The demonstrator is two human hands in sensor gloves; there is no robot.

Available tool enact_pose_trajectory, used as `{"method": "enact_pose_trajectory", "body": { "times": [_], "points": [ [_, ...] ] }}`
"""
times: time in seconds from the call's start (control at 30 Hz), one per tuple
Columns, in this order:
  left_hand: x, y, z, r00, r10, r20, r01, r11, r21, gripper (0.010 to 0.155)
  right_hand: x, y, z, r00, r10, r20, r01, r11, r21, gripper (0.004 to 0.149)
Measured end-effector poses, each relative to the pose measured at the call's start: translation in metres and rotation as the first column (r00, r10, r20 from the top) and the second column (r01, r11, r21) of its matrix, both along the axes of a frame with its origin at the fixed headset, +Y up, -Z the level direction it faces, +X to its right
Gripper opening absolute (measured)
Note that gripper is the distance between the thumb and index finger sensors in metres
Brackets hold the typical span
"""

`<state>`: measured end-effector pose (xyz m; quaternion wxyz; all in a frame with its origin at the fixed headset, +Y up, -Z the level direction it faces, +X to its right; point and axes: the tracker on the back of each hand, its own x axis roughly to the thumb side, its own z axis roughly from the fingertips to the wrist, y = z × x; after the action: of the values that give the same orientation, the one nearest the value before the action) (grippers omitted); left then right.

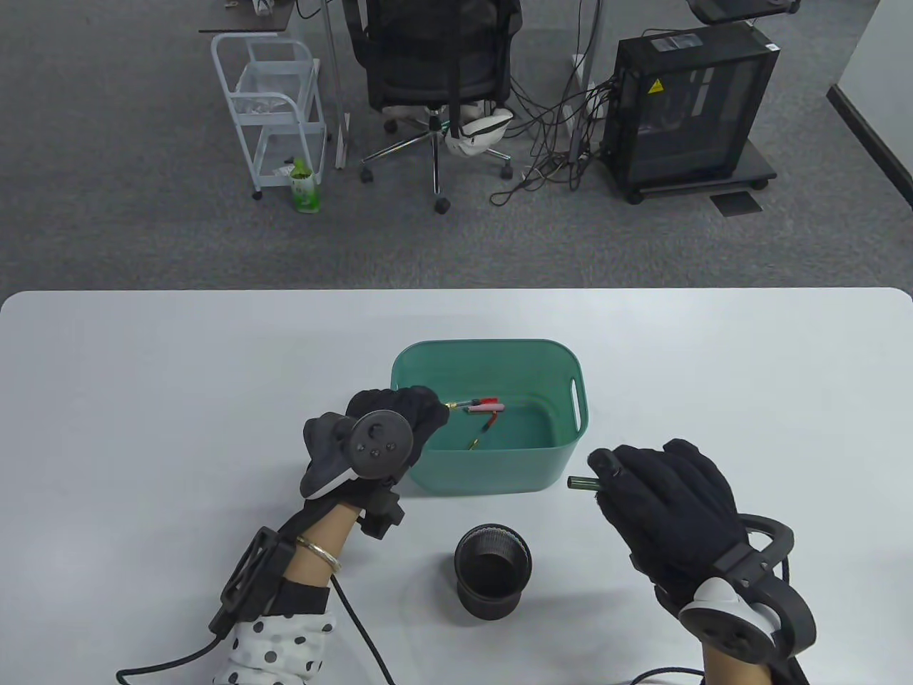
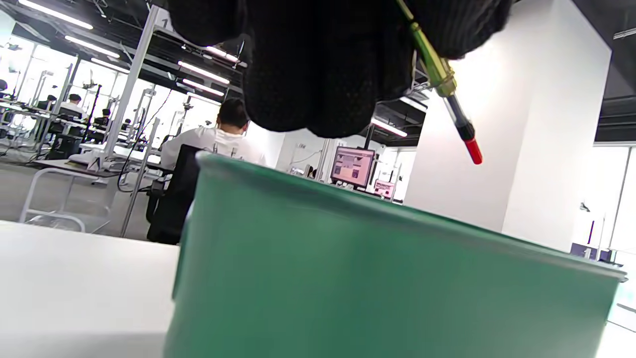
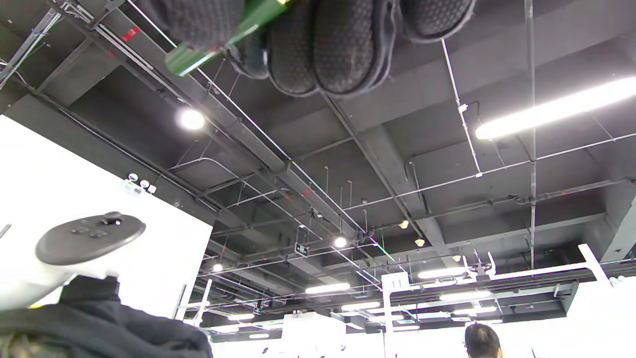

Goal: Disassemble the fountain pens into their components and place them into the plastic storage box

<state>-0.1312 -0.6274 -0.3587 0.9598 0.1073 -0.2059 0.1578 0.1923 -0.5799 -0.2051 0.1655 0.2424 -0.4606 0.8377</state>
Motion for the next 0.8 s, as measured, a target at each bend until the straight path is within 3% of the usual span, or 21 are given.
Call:
{"method": "enact_pose_trajectory", "body": {
  "times": [0.37,0.8],
  "points": [
    [0.014,-0.012,-0.015,0.999,-0.05,-0.012,0.049,0.998,-0.031,0.046,-0.001,0.001,0.0,1.0,-0.005,-0.012,0.005,1.0,-0.005,0.043],
    [0.019,-0.019,-0.017,0.998,-0.054,0.011,0.054,0.998,-0.036,0.051,0.0,0.002,-0.001,1.0,-0.008,-0.013,0.008,1.0,-0.008,0.043]
  ]
}}
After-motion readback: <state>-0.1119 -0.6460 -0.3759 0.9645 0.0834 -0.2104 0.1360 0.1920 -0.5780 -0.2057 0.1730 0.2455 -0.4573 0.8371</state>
